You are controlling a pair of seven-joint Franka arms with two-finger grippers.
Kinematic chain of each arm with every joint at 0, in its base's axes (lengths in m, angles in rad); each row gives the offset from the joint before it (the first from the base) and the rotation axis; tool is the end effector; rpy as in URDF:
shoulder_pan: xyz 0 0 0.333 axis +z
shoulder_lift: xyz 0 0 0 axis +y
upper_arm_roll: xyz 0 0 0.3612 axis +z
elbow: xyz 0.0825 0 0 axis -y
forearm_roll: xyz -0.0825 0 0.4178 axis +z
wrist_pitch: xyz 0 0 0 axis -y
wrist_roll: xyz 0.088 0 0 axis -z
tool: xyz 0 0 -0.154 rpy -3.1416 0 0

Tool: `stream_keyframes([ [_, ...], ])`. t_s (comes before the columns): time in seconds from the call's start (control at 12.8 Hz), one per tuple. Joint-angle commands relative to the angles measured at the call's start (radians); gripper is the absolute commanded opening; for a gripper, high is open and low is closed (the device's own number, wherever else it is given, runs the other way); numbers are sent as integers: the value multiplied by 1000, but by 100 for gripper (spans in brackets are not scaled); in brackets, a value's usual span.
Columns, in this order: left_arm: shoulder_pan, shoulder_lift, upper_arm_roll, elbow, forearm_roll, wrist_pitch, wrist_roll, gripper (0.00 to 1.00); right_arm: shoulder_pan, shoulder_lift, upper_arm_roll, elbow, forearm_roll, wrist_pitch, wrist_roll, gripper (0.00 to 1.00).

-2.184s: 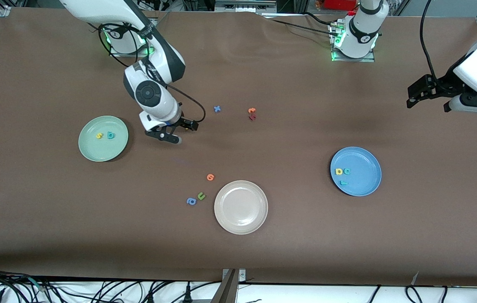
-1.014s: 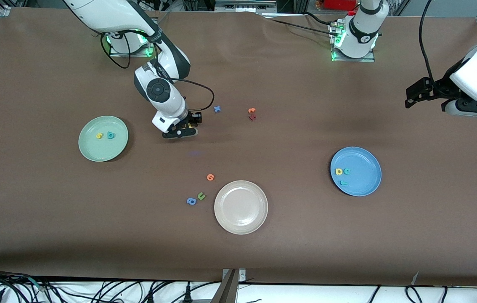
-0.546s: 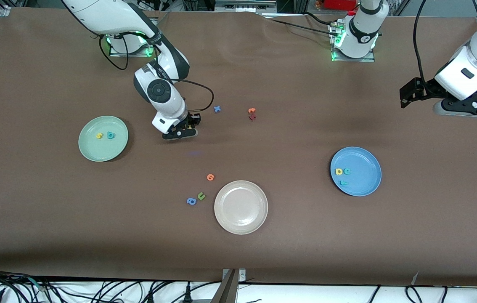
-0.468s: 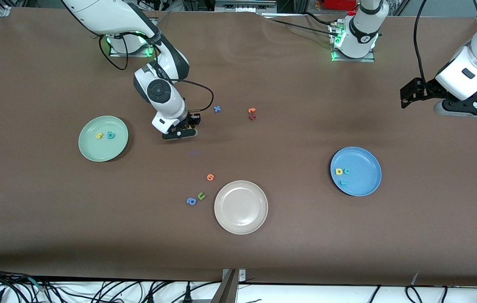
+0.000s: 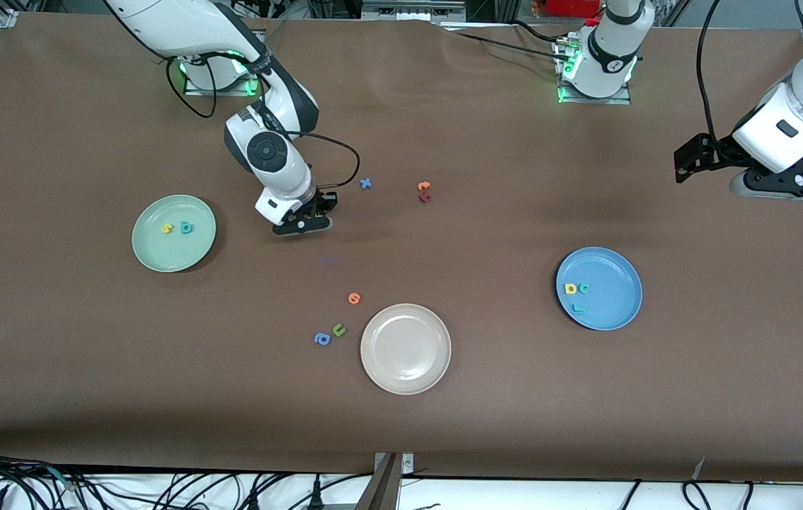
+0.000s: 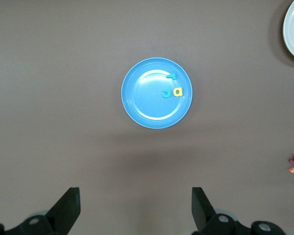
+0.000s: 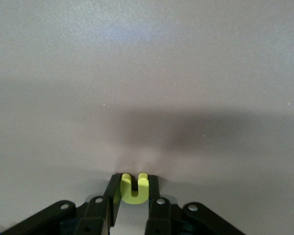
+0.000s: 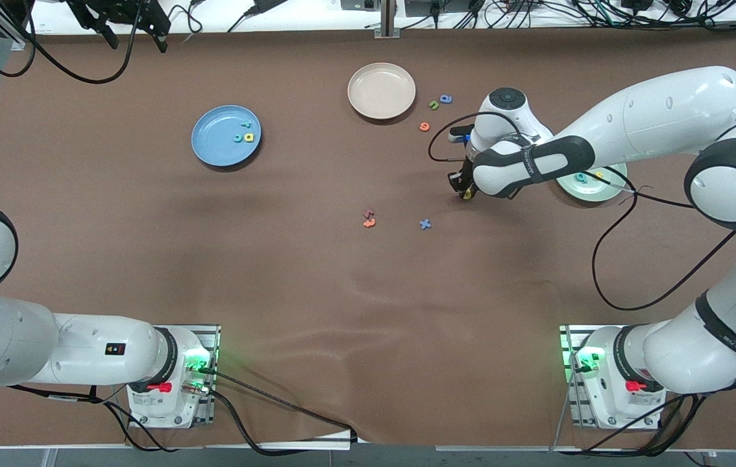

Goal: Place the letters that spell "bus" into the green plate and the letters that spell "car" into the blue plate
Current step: 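Carry the u to the green plate and open the right gripper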

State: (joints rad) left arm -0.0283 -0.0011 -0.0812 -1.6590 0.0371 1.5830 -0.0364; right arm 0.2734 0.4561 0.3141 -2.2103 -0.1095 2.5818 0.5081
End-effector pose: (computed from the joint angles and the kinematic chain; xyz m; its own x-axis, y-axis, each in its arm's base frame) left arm 0.5789 -0.0580 0.5801 0.9946 -0.0732 -0.0734 -0.0763 -0.9963 -0.0397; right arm 0.4755 0.3267 0.1392 0.9849 0.1490 -0.0882 0.1453 -0.9883 -0.0469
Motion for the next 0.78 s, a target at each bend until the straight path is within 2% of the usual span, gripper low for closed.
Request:
stream_keyframes([
  [0.0,4,-40,-6,-53,0,3,0,100,6,12,-16,-5,-16,11,1,8],
  [0.16,4,-48,-6,-62,3,6,0,100,4,-28,-41,-3,-16,-32,10,8],
  [0.39,2,-48,-6,-62,3,6,0,100,3,-150,-110,7,-15,-208,1,8],
  [0.7,1,-43,-6,-61,3,14,0,100,1,-211,-292,6,-18,-337,-152,8],
])
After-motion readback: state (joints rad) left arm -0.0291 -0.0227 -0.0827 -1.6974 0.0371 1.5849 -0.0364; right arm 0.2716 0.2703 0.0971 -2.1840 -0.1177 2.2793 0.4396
